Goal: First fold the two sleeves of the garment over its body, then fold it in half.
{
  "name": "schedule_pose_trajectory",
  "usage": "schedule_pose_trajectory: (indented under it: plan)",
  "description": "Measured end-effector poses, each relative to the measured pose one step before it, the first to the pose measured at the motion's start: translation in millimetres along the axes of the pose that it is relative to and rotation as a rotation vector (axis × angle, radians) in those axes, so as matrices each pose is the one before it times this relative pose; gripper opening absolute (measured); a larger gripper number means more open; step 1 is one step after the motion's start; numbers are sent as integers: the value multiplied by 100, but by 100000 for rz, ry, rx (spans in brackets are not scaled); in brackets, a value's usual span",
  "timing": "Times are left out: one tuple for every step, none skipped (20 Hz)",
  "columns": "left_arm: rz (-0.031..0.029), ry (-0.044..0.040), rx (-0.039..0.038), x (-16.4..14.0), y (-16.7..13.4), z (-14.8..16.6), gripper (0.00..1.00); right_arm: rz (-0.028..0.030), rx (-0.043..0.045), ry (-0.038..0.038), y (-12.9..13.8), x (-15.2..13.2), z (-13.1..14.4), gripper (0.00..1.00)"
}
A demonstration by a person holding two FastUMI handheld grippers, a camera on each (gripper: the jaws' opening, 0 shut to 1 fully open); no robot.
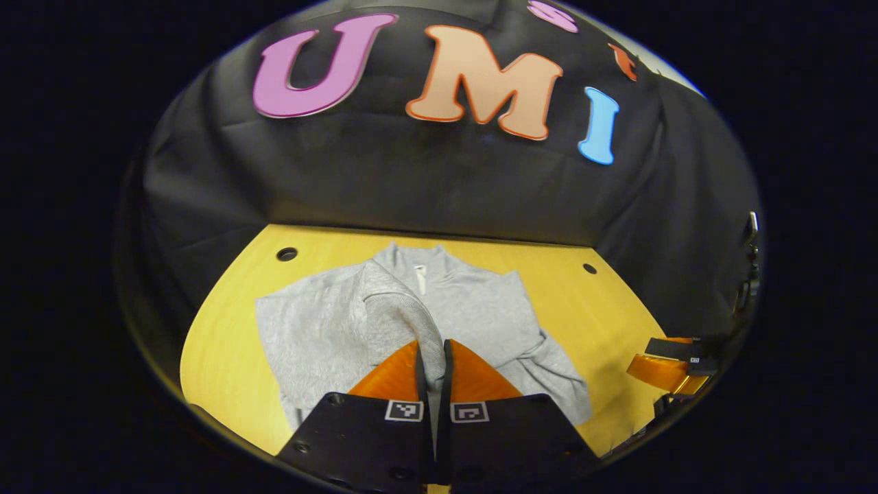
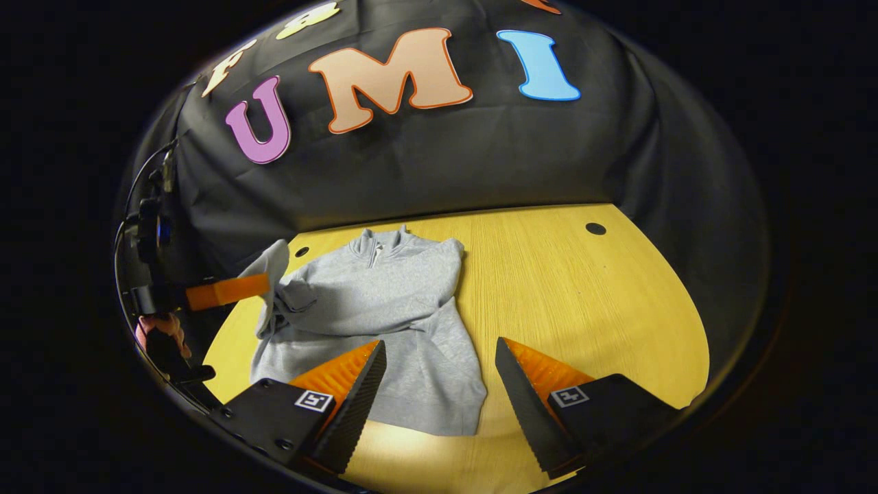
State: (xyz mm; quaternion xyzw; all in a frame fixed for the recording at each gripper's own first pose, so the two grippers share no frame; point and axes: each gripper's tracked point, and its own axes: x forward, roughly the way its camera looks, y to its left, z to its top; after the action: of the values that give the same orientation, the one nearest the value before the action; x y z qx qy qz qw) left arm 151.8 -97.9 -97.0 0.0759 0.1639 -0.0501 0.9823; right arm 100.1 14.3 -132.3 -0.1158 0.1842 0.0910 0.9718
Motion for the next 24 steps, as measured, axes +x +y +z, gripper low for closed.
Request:
schedule_pose_trajectory:
  plan:
    - [-2367,272,448,662,-1290,216,0,119,815,370,-327,167,-9,99]
    - [-2074,114,188,656,-1084,257,0,45,800,418,-450,57,-57,99]
    - [-2261,292,-331,734,-947,161,2,-168,715,412,-437,140,12,96]
    - [-2723,541,-1221,790,-1198,-99,0,-199,571,217,-467,109,-78,99]
    - [-2670,672,-1033,733,-1058,-288,0,-442,523,222,-463,74,27,99]
    - [-1830,947,-570,758,-745,-157,0,-405,515,191,-519,77,-63,96]
    - [-1275,334,134,1043,-621,-47,0,-602,591,112,-507,73,23,96]
    - [-876,1210,489,961,-579,-240,0,-646,664,483,-529,55,-177,96]
    - [-773,725,959,950,-624,-190,0,-644,644,104,-493,-22,-3,96]
    - [-915,668,1491,938,-678,-128,0,-642,654,14,-579,-61,-56,99]
    - [-576,277,1690,826,-480,-1,0,-619,758,200,-531,40,-19,96]
    - [-587,66,2302,937,-501,144,0,-706,800,245,-499,82,-190,96]
    - [-91,313,2663,1224,-399,142,0,-829,945,209,-518,28,-74,96]
    - [-153,142,2781,914,-304,45,0,-752,900,61,-504,8,-200,96]
    - [-372,503,2240,1144,-382,-143,0,-817,784,-136,-389,83,-40,99]
    - [-105,504,1344,1020,-143,-163,0,-1070,709,27,-465,116,-265,96]
    - [156,877,610,882,-32,-326,0,-860,630,733,-331,52,-318,96]
    - [257,1225,234,732,11,-356,0,-708,722,549,-316,28,-366,99]
    - [52,1103,462,674,168,-330,1,-271,720,414,-165,-7,-249,99]
    - [453,-248,-728,545,229,-76,2,-138,316,198,-129,-43,-385,99]
    - [-443,-293,-939,367,50,45,5,-441,-283,579,-170,38,-326,99]
    - [-790,-425,-971,-50,-53,-58,4,-612,-623,1277,-201,30,-493,96]
    - [-653,-533,-1064,-43,88,134,15,-550,-783,928,-214,16,-460,96]
    - [-678,-742,-1203,-384,-19,380,19,-417,-673,872,-263,-110,-620,99]
